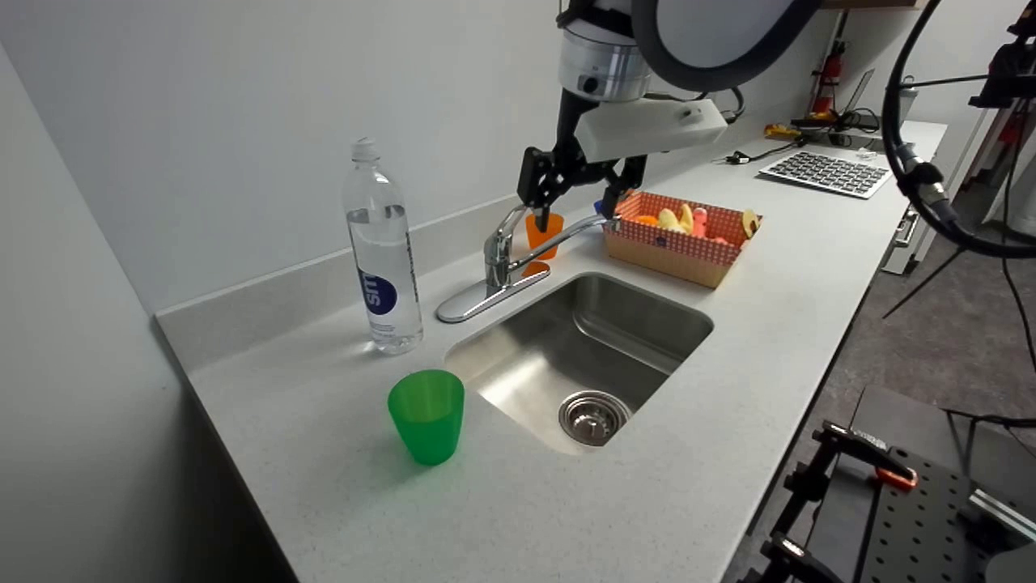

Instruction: Turn the tap lever up then down

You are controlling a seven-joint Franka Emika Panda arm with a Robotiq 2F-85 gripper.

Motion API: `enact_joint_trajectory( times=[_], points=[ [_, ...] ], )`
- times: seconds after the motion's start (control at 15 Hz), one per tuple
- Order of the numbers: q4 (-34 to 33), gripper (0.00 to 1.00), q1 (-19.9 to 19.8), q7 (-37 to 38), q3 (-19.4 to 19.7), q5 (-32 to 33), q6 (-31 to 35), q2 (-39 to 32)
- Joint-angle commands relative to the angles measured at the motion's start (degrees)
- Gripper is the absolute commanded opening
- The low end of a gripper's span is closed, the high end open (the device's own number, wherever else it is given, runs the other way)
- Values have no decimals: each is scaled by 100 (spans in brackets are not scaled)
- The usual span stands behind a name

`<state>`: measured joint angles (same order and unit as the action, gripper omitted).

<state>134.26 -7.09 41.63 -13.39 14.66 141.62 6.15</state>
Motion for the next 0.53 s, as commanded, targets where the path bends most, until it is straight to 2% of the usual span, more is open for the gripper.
enact_joint_trajectory(
  times=[0.0, 0.27, 0.47],
  points=[
    [-1036, 100, 268, 194, 346, 263, -145, -932],
    [-2150, 100, 587, -107, 739, 97, -238, -1894],
    [-3012, 100, 759, -769, 922, -324, -444, -2521]
  ],
)
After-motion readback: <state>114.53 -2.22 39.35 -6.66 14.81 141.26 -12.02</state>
